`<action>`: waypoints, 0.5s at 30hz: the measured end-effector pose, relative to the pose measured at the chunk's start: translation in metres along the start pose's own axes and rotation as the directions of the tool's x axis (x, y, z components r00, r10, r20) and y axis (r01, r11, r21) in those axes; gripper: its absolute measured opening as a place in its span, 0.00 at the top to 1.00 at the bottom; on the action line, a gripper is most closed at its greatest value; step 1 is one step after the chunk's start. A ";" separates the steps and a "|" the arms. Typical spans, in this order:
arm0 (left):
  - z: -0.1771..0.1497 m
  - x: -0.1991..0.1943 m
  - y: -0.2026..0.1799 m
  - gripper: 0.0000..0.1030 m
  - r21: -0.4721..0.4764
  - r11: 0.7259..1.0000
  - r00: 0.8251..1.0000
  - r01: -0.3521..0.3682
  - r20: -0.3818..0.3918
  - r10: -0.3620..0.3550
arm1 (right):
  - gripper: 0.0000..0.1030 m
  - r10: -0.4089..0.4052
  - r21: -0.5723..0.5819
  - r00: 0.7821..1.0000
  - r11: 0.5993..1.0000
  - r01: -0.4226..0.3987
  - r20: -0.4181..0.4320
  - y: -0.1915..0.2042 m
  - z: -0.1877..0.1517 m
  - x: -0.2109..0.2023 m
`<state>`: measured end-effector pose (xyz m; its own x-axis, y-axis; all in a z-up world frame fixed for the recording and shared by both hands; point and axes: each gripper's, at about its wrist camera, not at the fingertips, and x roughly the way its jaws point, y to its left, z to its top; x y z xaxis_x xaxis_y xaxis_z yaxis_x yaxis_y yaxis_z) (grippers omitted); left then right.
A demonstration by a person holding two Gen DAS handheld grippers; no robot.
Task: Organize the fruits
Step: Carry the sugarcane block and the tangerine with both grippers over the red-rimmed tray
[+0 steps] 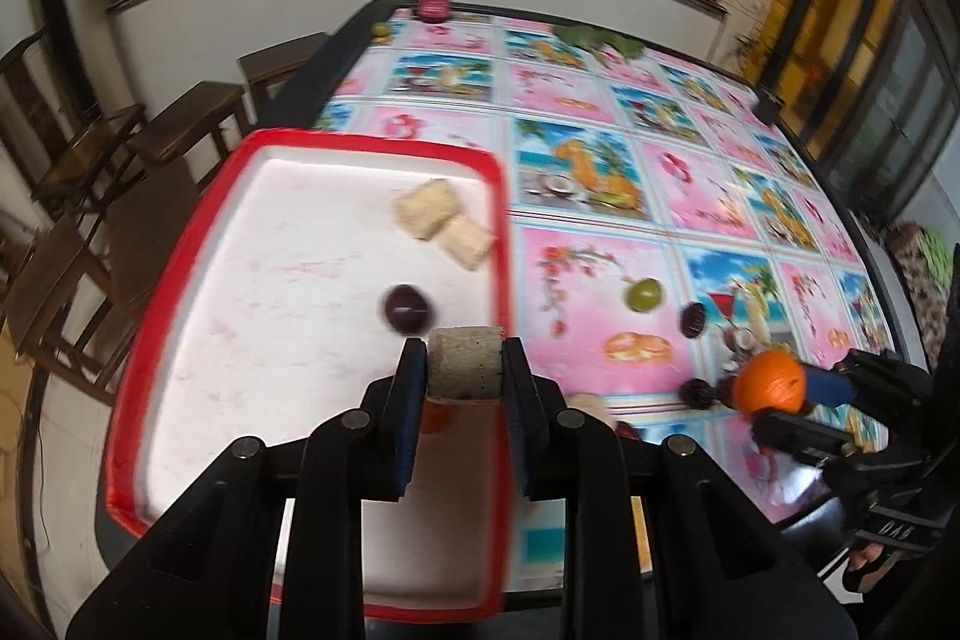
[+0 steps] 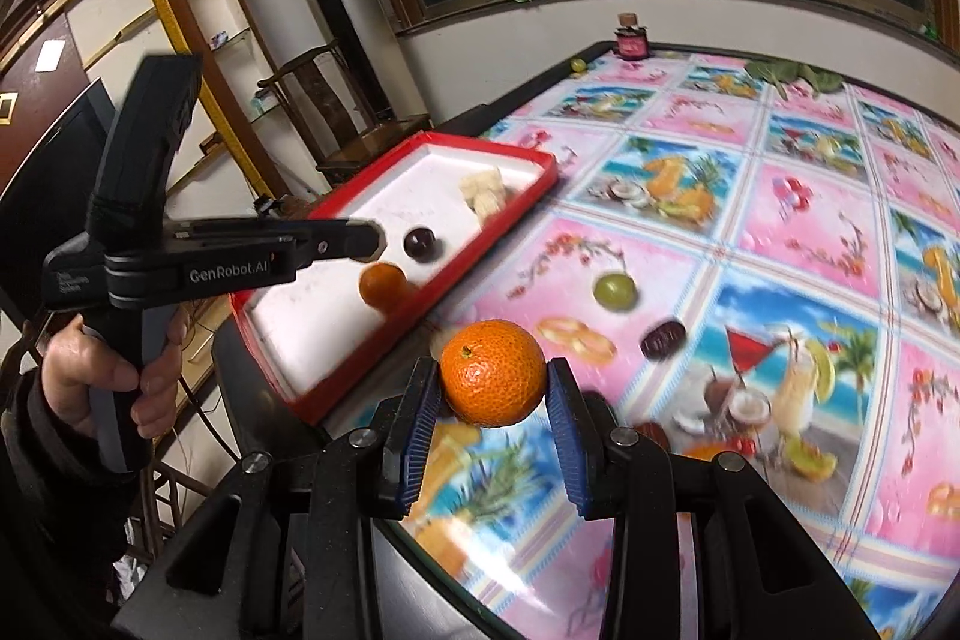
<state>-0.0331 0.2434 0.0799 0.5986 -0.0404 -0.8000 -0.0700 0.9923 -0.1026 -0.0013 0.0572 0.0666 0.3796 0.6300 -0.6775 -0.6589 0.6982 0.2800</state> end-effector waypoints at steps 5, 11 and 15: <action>0.003 0.000 0.026 0.78 -0.043 0.999 1.000 -0.022 0.002 0.023 | 0.64 0.029 -0.017 1.000 0.999 -0.029 -0.005 0.007 0.023 0.011; -0.001 0.010 0.052 0.78 -0.091 0.995 0.999 -0.035 -0.012 0.034 | 0.64 0.077 -0.015 0.995 0.997 -0.078 -0.070 0.012 0.056 0.045; -0.007 0.020 0.063 0.78 -0.119 0.992 0.999 -0.031 -0.037 0.026 | 0.64 0.083 -0.075 0.991 0.993 -0.091 -0.105 0.021 0.073 0.075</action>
<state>-0.0311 0.3043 0.0531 0.5670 -0.0185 -0.8235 -0.1828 0.9720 -0.1477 0.0605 0.1436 0.0712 0.2536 0.6464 -0.7196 -0.7376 0.6105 0.2885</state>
